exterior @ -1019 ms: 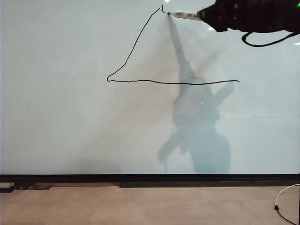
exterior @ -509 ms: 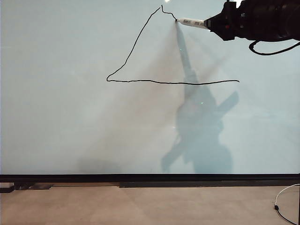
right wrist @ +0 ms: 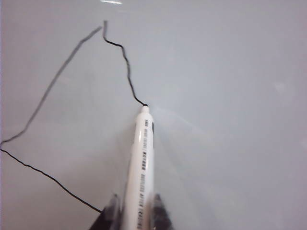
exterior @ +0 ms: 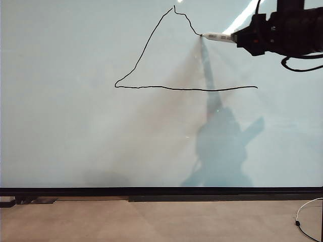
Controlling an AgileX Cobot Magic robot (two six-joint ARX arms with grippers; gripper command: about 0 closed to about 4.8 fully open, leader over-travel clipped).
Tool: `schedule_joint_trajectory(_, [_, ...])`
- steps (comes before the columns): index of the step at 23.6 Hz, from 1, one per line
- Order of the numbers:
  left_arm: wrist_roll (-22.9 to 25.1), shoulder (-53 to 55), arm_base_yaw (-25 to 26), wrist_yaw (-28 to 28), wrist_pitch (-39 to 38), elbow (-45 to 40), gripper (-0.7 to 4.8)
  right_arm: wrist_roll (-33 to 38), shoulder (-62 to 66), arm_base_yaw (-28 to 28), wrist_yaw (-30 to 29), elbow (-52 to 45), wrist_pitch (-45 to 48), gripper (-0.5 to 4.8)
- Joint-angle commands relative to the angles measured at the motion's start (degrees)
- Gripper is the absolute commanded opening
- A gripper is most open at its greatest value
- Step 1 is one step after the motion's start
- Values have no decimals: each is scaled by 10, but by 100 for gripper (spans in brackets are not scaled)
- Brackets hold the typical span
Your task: Pick up the pen on the shelf to the right of the whiteboard and draw a triangle.
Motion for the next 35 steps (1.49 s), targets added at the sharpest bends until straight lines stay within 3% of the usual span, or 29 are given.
schedule_joint_trajectory(1, [0, 0, 0, 0, 4, 2, -5, 0, -1, -5, 9, -5, 14, -2])
schedule_joint_trajectory(35, [0, 0, 0, 0, 4, 2, -5, 31, 0, -98, 1, -108, 61, -2])
